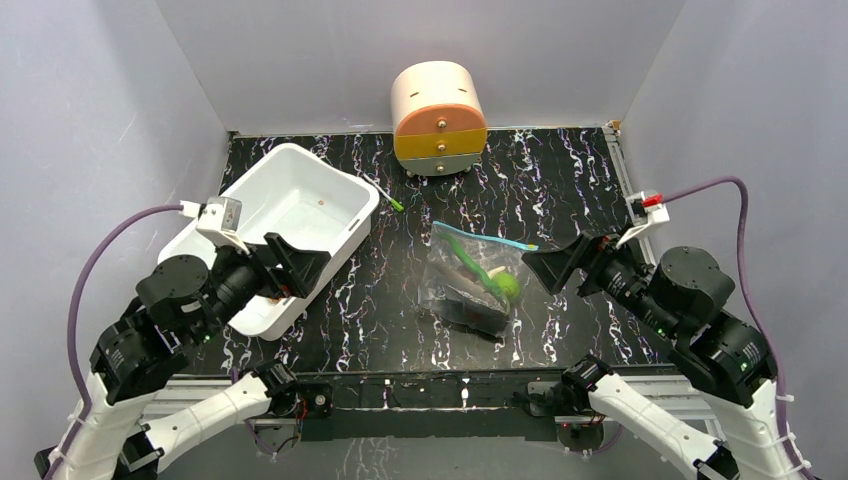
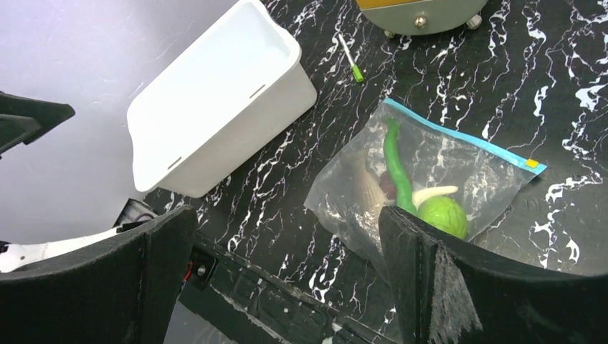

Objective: Place the food in the zip-top bag and seal the zipper
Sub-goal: Reset both arms

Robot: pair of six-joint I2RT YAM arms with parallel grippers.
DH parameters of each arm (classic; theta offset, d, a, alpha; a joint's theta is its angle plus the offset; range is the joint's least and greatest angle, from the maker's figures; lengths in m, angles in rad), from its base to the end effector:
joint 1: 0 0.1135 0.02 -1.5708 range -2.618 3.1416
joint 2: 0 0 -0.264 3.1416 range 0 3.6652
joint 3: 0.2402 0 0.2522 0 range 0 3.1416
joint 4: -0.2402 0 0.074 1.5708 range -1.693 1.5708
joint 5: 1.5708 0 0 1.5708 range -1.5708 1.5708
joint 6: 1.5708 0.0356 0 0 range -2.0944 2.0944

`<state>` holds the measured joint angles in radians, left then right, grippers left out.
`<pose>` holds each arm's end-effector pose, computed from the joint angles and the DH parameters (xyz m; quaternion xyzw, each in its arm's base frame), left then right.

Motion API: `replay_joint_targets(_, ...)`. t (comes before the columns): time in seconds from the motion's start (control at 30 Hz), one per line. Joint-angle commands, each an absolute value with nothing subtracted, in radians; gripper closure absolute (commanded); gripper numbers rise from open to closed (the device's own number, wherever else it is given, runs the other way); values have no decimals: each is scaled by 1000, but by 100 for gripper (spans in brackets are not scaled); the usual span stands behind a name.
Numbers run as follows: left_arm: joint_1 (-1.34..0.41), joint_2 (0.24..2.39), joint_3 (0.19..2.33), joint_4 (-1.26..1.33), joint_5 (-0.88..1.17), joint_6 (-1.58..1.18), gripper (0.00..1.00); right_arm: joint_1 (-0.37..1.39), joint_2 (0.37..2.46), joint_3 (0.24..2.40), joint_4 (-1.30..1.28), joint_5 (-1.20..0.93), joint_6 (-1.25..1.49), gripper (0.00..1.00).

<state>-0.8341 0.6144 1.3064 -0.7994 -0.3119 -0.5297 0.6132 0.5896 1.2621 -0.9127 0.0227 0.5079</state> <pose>0.0497 -0.0385 0.4566 0.0089 0.7422 -0.3263 0.5853 0.0506 0.0346 0.4338 -0.0344 0.7860 0.3206 0.5275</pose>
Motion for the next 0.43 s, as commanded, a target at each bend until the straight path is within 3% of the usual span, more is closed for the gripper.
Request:
replay_joint_targets(0.0,-832,604,1264,-793,-334,-540,2,612,542,1225,-865,1,534,2)
replay_joint_targets(0.4,-833,612,1229,-794,-346,-528,2,611,520,1215,-897,-3,519,2)
